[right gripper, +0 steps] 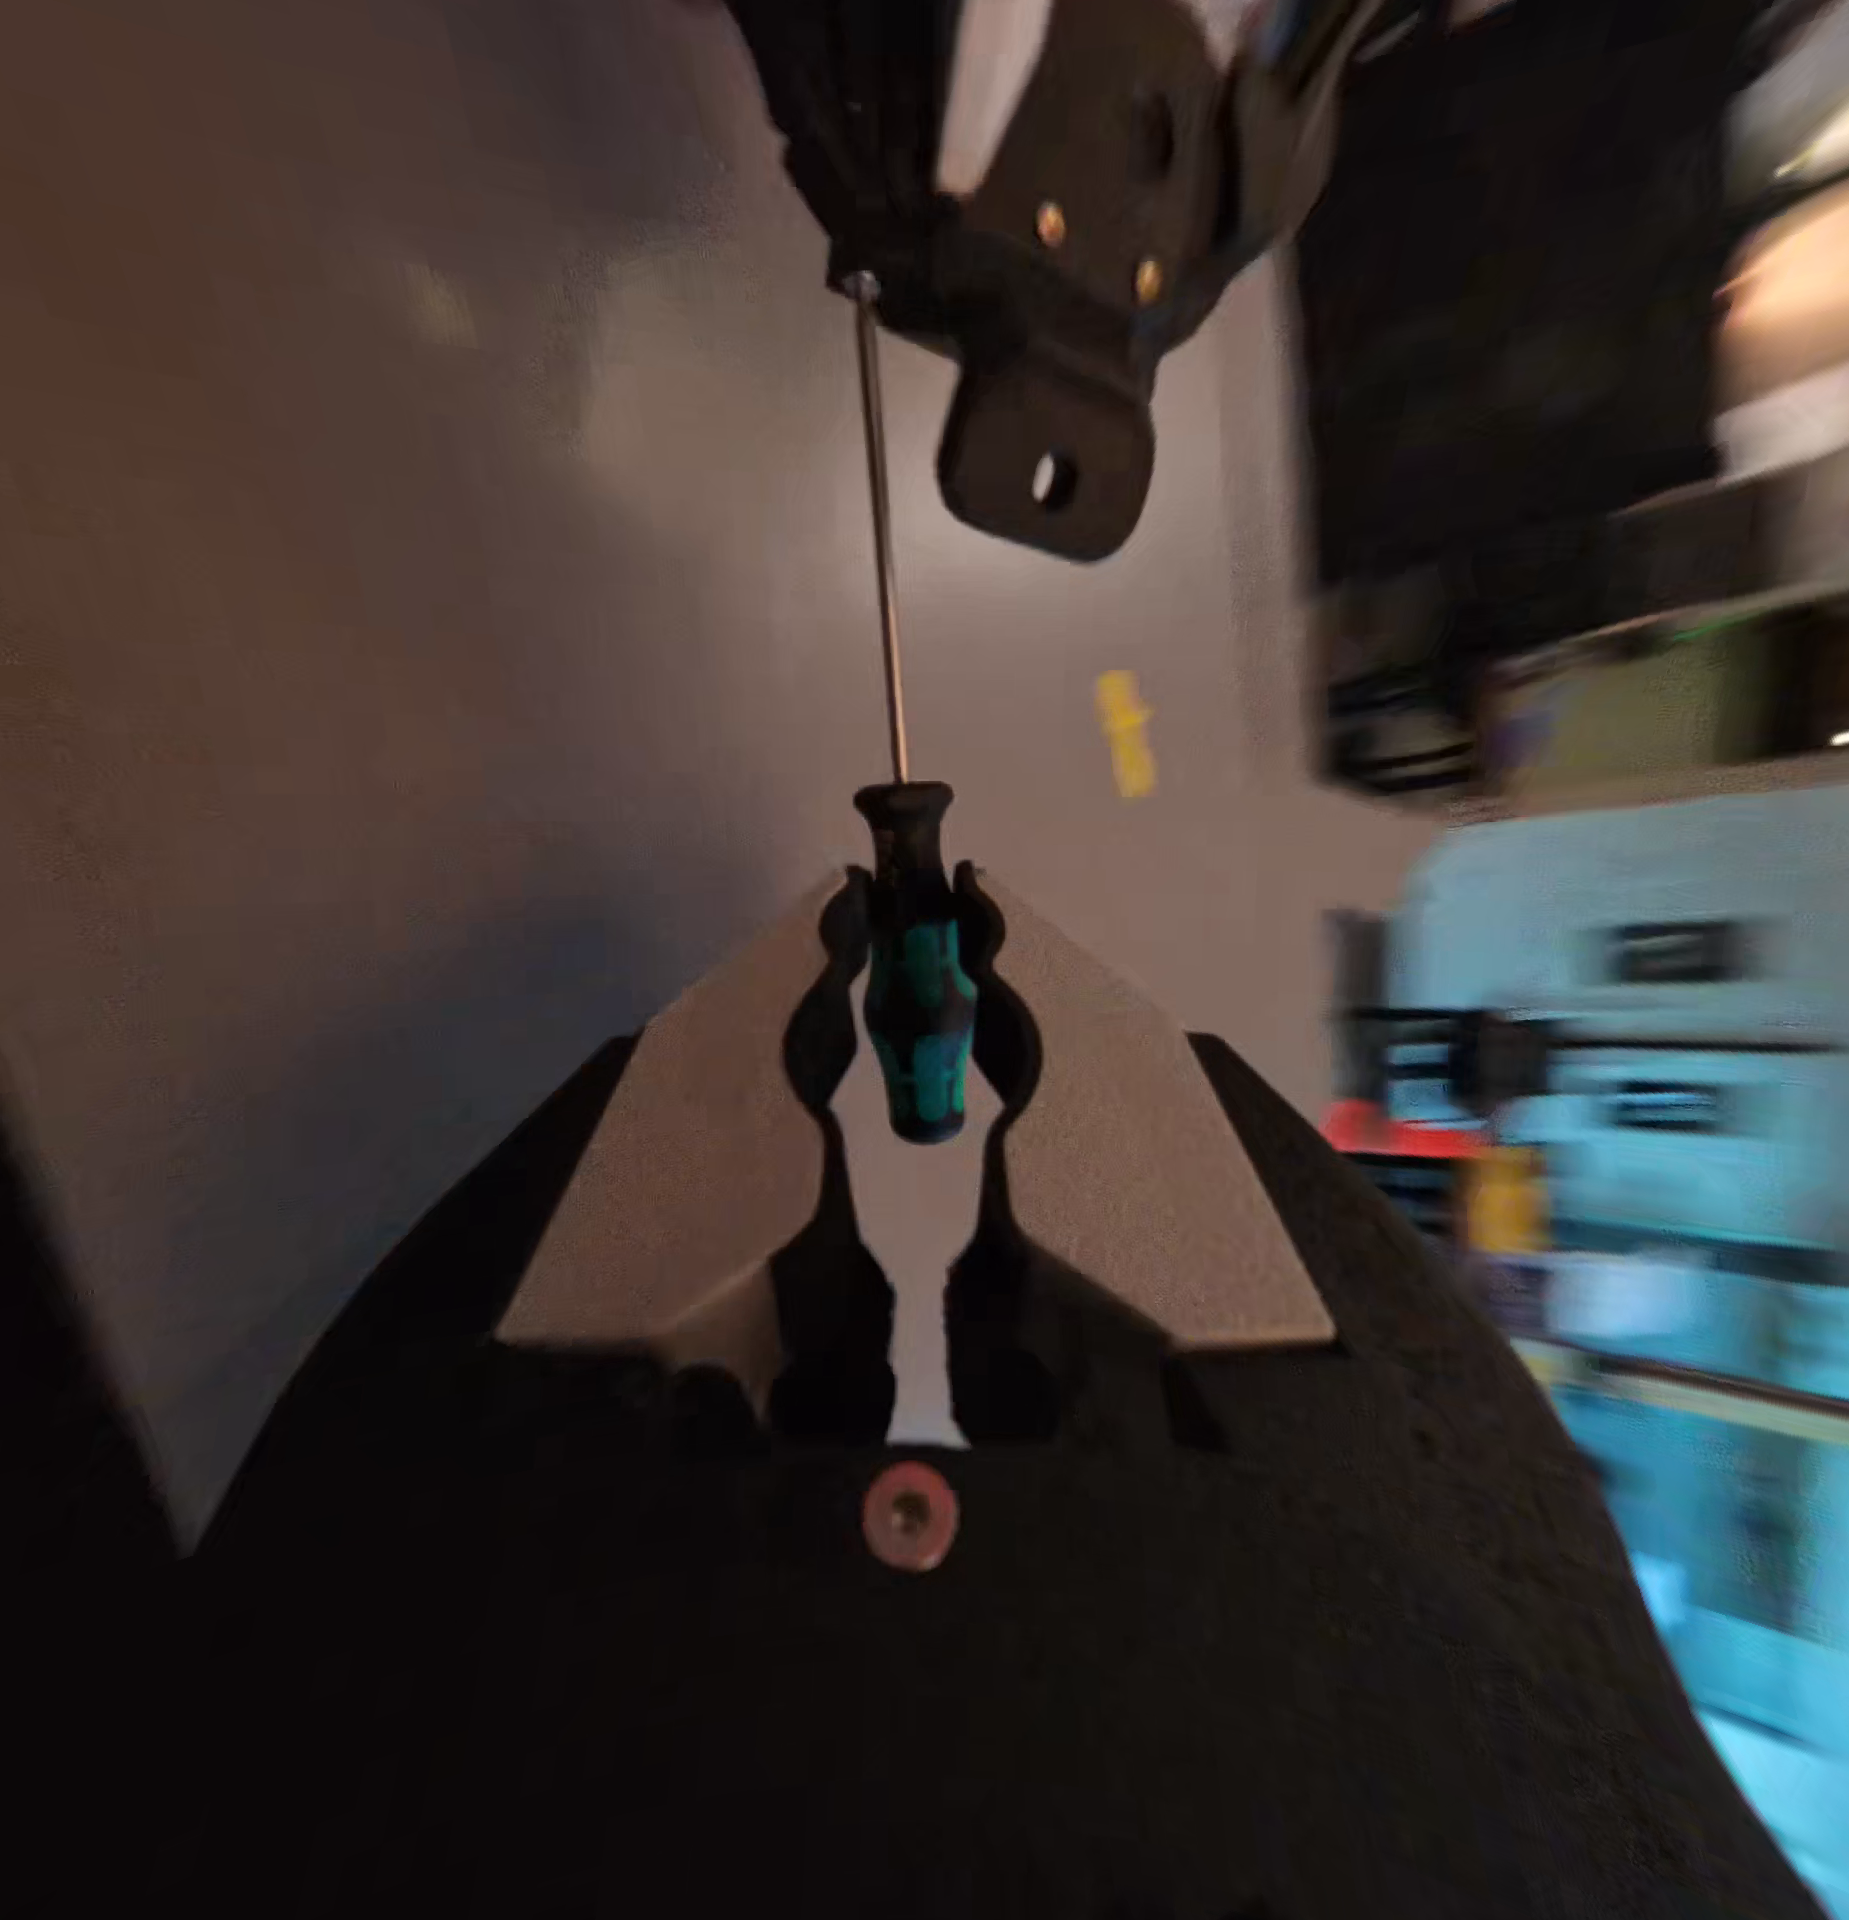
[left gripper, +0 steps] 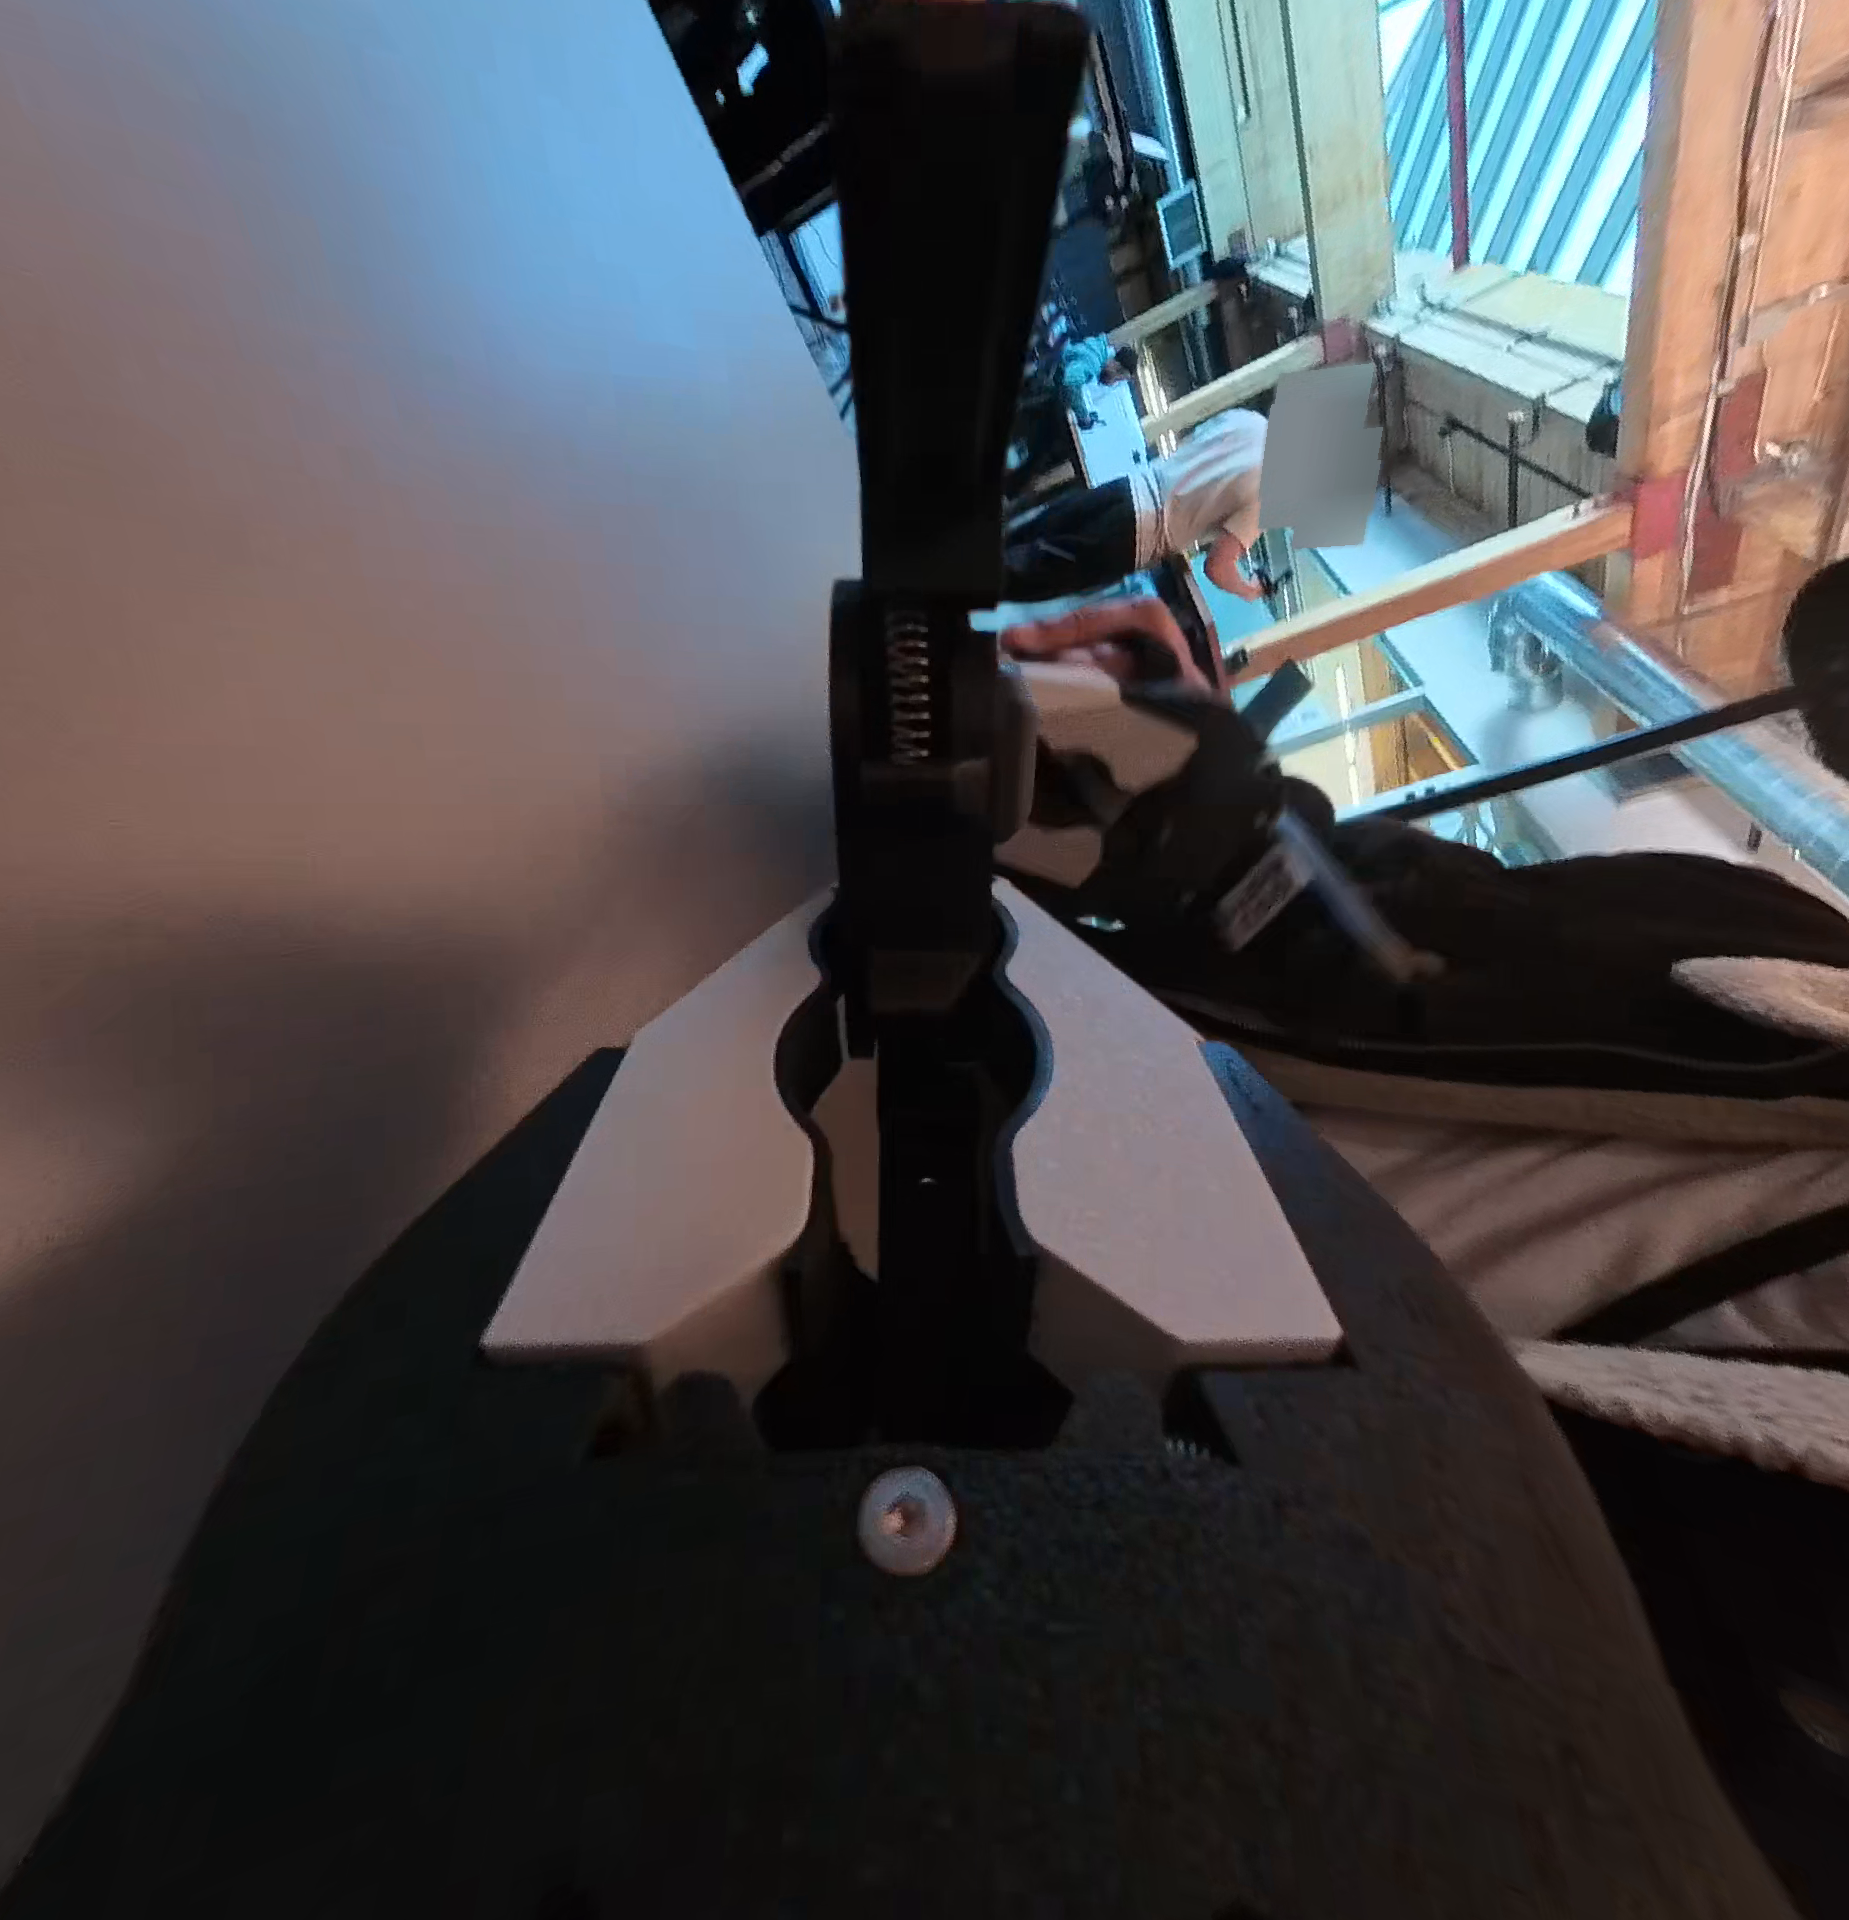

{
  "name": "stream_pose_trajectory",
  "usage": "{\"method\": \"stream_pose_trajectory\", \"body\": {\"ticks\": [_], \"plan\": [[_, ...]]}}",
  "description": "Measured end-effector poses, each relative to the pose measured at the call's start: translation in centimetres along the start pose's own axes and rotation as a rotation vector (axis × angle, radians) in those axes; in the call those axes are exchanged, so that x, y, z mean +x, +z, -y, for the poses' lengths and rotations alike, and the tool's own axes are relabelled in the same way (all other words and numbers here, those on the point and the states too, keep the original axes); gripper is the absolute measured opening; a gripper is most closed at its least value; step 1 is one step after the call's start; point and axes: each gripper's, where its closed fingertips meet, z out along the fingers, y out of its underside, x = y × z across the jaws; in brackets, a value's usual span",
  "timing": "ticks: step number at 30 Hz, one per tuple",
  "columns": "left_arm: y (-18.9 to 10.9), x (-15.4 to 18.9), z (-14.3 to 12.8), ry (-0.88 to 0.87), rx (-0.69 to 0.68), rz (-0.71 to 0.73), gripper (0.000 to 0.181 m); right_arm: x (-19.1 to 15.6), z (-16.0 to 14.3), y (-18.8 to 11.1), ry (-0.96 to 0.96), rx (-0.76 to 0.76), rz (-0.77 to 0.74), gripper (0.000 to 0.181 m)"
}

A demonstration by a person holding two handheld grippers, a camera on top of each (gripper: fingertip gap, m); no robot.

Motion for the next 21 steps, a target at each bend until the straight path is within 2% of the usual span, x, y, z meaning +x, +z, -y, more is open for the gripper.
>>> {"method": "stream_pose_trajectory", "body": {"ticks": [1,2,3,6,7,9,10,12,14,15,17,19,21], "plan": [[-0.3,-0.4,0.2,-0.006,0.011,0.022,0.022,0.0,0.3,0.1,-0.091,0.011,-0.084,0.015],[-0.4,-0.9,0.1,0.011,0.001,0.053,0.022,-0.6,0.4,0.3,-0.11,0.013,-0.079,0.015],[-0.4,-1.2,-0.3,0.043,-0.023,0.072,0.022,-1.9,0.3,0.7,-0.052,0.005,0.021,0.014],[-0.5,-0.7,-0.8,0.153,-0.068,0.073,0.022,-4.6,1.0,0.4,0.394,0.053,0.494,0.015],[-0.6,-0.2,-0.9,0.184,-0.08,0.052,0.022,-4.2,1.2,0.2,0.578,0.084,0.631,0.014],[-0.7,0.4,-1.1,0.253,-0.104,0.035,0.022,-4.0,2.0,-0.9,0.907,0.153,1.005,0.014],[-0.8,0.5,-1.2,0.285,-0.124,0.034,0.022,-3.3,2.0,-0.9,1.048,0.184,1.128,0.014],[-0.6,0.8,-1.6,0.335,-0.159,0.021,0.022,-2.9,2.1,-1.3,1.283,0.168,1.45,0.014],[-0.5,0.2,-1.5,0.343,-0.16,0.05,0.022,-3.5,1.5,0.0,1.307,0.127,1.492,0.015],[-0.4,-0.2,-1.6,0.338,-0.167,0.061,0.022,-4.1,1.2,0.7,1.252,0.101,1.452,0.017],[-0.9,-0.5,-1.3,0.311,-0.138,0.059,0.022,-4.0,1.4,1.2,1.152,0.148,1.366,0.017],[-1.4,-0.8,-1.2,0.287,-0.12,0.062,0.022,-4.0,1.3,1.8,1.044,0.201,1.218,0.03],[-1.4,-1.1,-1.2,0.268,-0.116,0.067,0.022,-4.1,1.7,1.4,0.955,0.262,1.134,0.049]]}}
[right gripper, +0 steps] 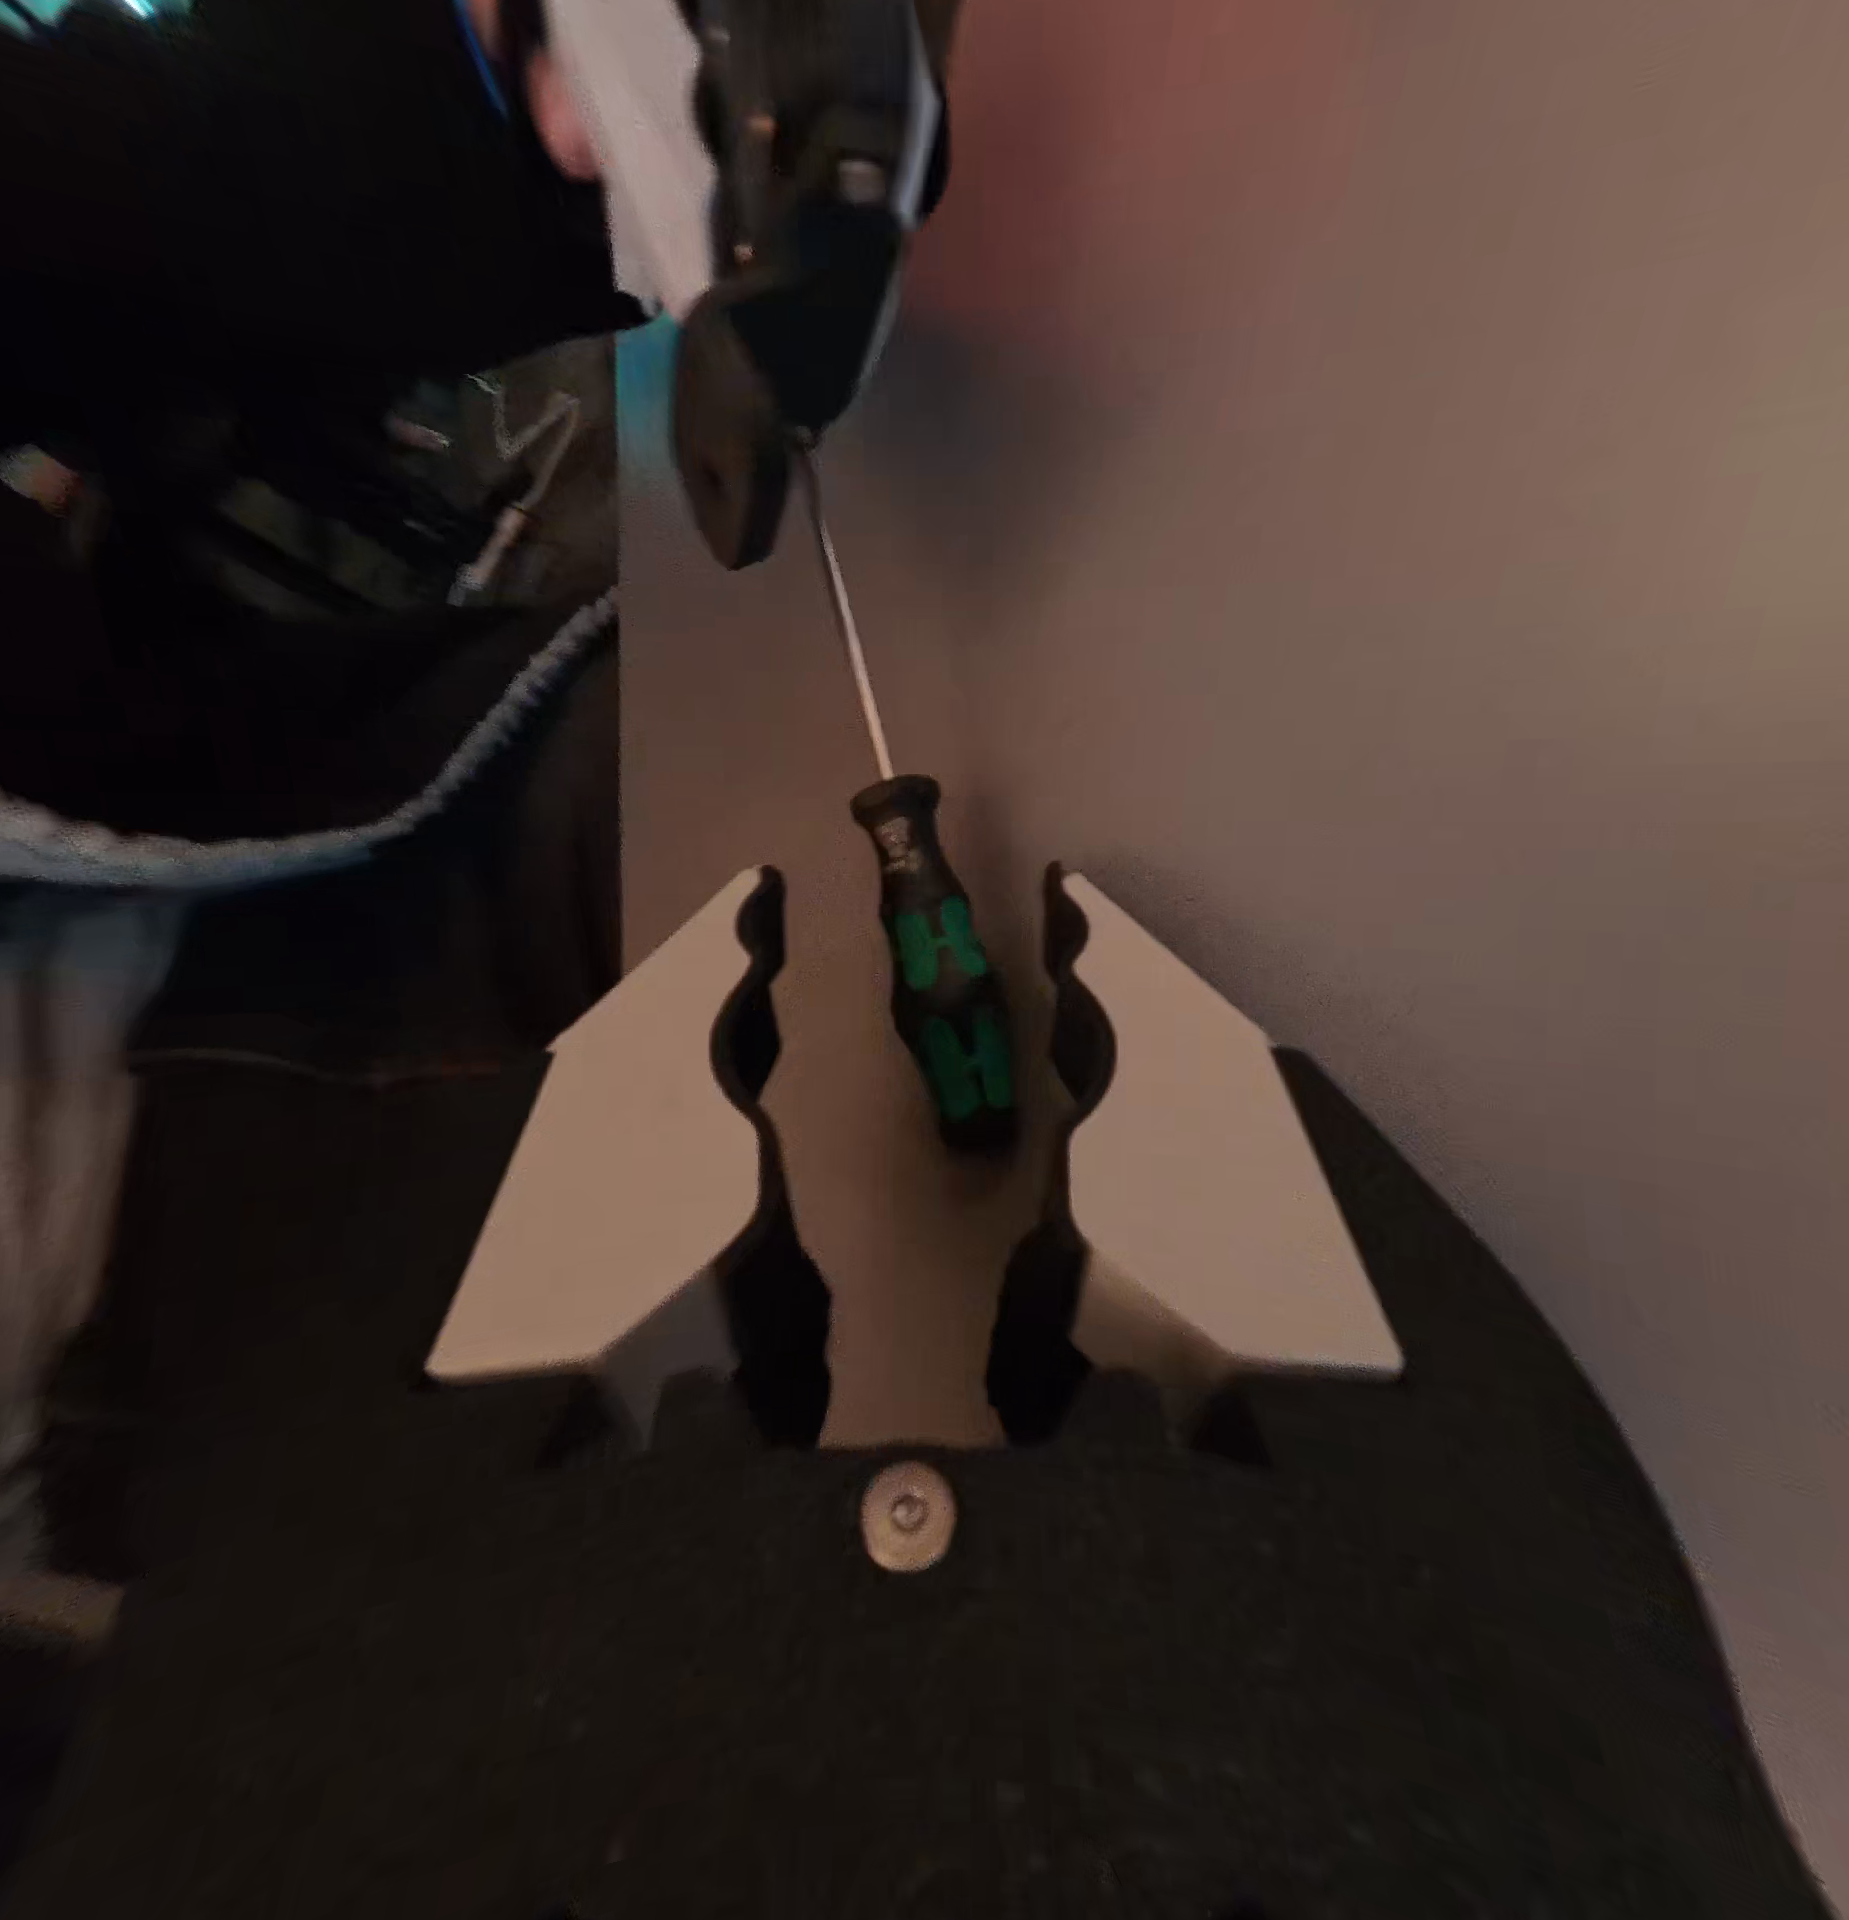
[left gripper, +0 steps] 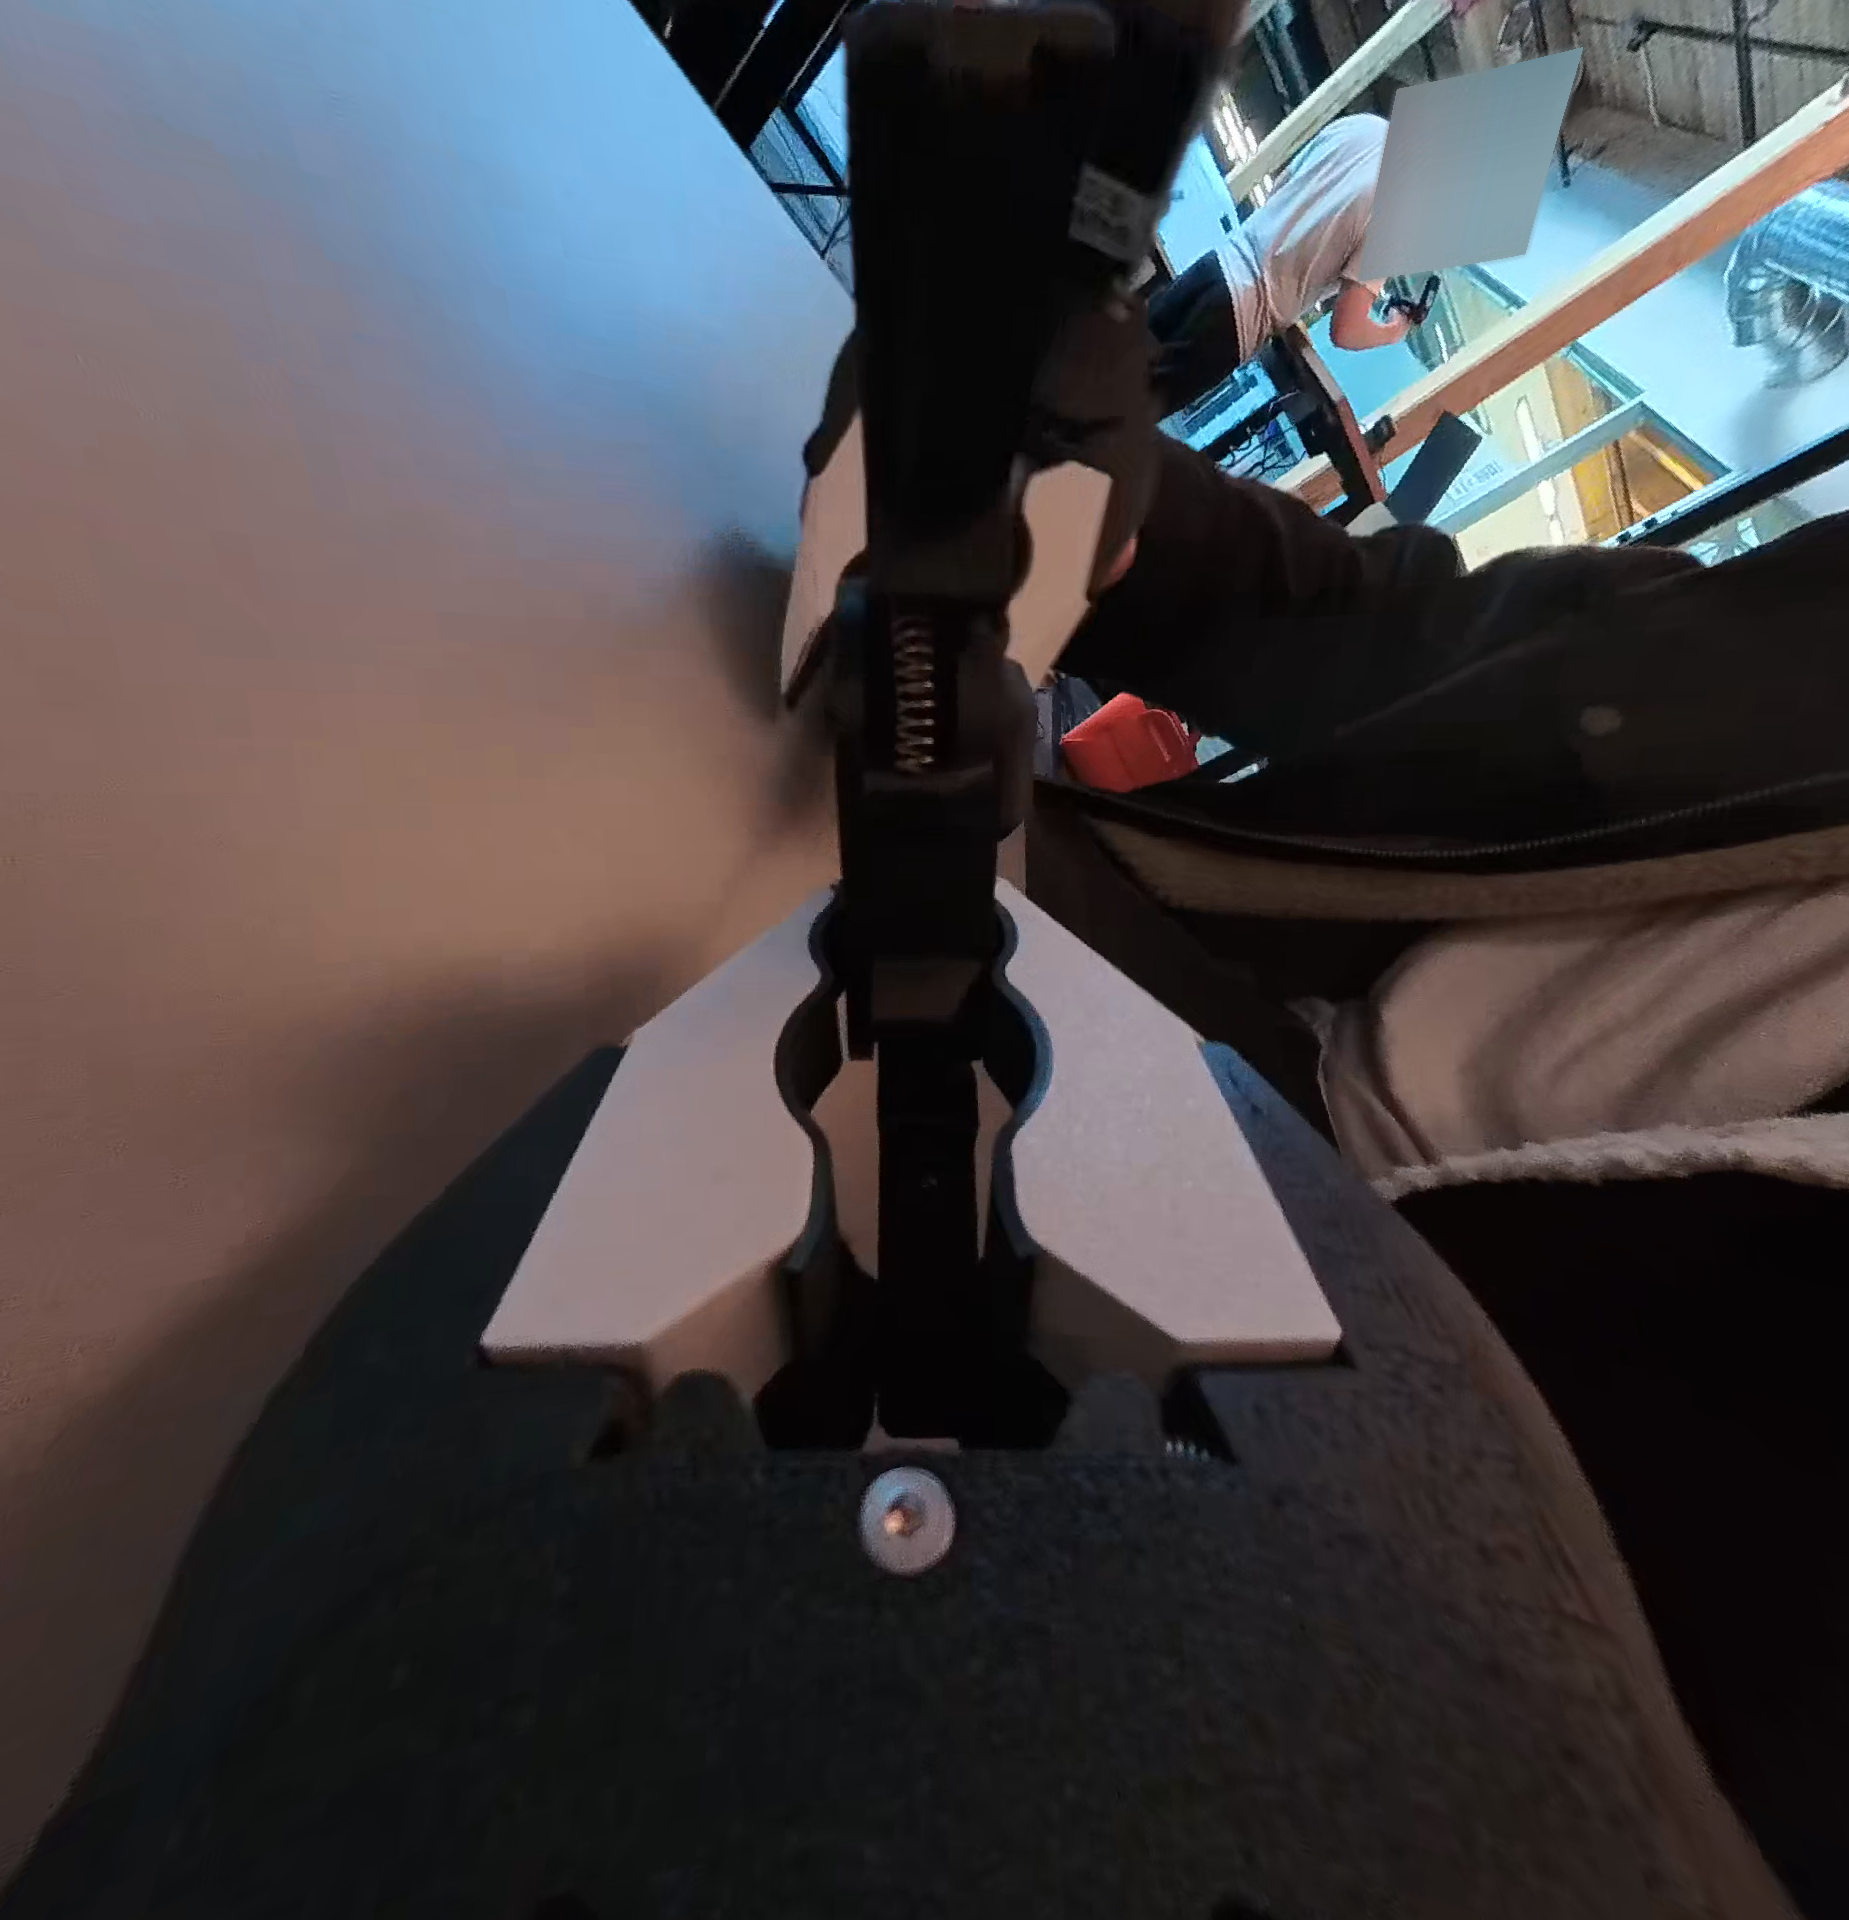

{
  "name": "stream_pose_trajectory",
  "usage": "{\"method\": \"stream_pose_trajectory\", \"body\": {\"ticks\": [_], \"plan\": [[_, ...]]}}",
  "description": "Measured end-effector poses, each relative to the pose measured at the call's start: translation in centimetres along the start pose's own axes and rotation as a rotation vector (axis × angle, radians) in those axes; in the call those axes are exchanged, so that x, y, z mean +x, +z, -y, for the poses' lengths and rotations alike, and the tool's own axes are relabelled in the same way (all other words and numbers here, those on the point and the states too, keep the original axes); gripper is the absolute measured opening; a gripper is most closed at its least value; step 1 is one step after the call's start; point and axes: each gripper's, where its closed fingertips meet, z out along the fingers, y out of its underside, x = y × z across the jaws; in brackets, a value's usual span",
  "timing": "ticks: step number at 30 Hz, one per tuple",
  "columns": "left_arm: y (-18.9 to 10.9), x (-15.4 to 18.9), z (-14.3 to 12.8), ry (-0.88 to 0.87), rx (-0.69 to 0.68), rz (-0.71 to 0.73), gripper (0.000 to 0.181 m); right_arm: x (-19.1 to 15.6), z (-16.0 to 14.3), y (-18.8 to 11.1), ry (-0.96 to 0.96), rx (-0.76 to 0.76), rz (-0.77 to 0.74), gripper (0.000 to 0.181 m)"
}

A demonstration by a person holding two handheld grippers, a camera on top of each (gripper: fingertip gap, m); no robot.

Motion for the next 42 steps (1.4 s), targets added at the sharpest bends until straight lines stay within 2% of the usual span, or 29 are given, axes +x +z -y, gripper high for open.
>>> {"method": "stream_pose_trajectory", "body": {"ticks": [2,4,7,9,11,13,15,17,18,19,22,24,26,28,31,32,33,35,37,39,41,42], "plan": [[0.1,-0.3,0.0,-0.018,0.004,0.004,0.022,0.2,0.1,-0.3,-0.179,0.028,-0.143,0.062],[0.2,-0.5,0.1,-0.045,0.013,-0.002,0.022,1.1,0.0,-1.2,-0.405,0.018,-0.386,0.065],[0.3,-0.7,0.3,-0.092,0.034,-0.014,0.022,1.3,0.3,-2.4,-0.687,-0.01,-0.742,0.058],[0.3,-0.8,0.2,-0.098,0.027,-0.012,0.022,0.8,0.8,-2.4,-0.89,-0.023,-0.902,0.044],[0.4,-0.6,0.2,-0.105,0.027,-0.019,0.022,1.3,0.0,-1.0,-0.951,-0.116,-0.928,0.04],[0.5,-0.3,0.3,-0.106,0.031,-0.03,0.022,2.0,0.0,-0.7,-0.935,-0.138,-0.959,0.021],[0.5,-0.3,0.4,-0.088,0.027,-0.008,0.022,2.3,0.0,-0.5,-0.944,-0.166,-0.968,0.017],[0.4,-0.4,0.4,-0.065,0.016,0.01,0.022,2.3,0.0,-0.4,-0.911,-0.162,-0.917,0.016],[0.4,-0.5,0.4,-0.056,0.014,0.019,0.022,2.4,-0.1,-0.3,-0.834,-0.15,-0.836,0.016],[0.4,-0.5,0.4,-0.048,0.012,0.025,0.022,2.2,-0.3,-0.1,-0.702,-0.141,-0.698,0.016],[0.3,-0.3,0.9,-0.024,0.035,0.022,0.022,0.1,-1.1,0.9,-0.178,-0.113,-0.1,0.016],[0.6,0.0,0.9,-0.005,0.029,0.016,0.022,-0.4,-1.3,0.6,0.013,-0.149,0.124,0.016],[0.7,0.2,1.0,0.008,0.028,0.01,0.022,-0.7,-1.2,0.3,0.157,-0.208,0.256,0.016],[0.6,-0.2,1.1,0.006,0.027,0.042,0.022,-0.2,-1.2,0.5,0.144,-0.238,0.233,0.017],[0.3,-0.4,1.4,-0.017,0.057,0.039,0.021,0.1,-0.8,0.8,0.104,-0.171,0.163,0.02],[0.2,-0.6,1.5,-0.026,0.067,0.046,0.022,0.1,-0.3,0.7,0.075,-0.112,0.126,0.03],[0.2,-0.9,1.5,-0.03,0.07,0.056,0.022,0.3,0.2,0.3,0.045,-0.049,0.066,0.048],[0.1,-1.1,1.5,-0.04,0.077,0.057,0.022,0.9,0.6,-0.6,-0.054,0.045,-0.11,0.062],[0.2,-1.2,1.4,-0.047,0.077,0.055,0.022,1.4,0.6,-1.6,-0.188,0.096,-0.356,0.067],[0.3,-1.1,1.4,-0.052,0.074,0.052,0.022,1.3,0.3,-2.2,-0.335,0.075,-0.57,0.076],[0.4,-1.1,1.4,-0.062,0.076,0.047,0.022,0.9,0.1,-2.0,-0.506,0.016,-0.741,0.075],[0.4,-1.1,1.5,-0.065,0.078,0.046,0.022,1.0,0.3,-2.1,-0.594,-0.006,-0.838,0.068]]}}
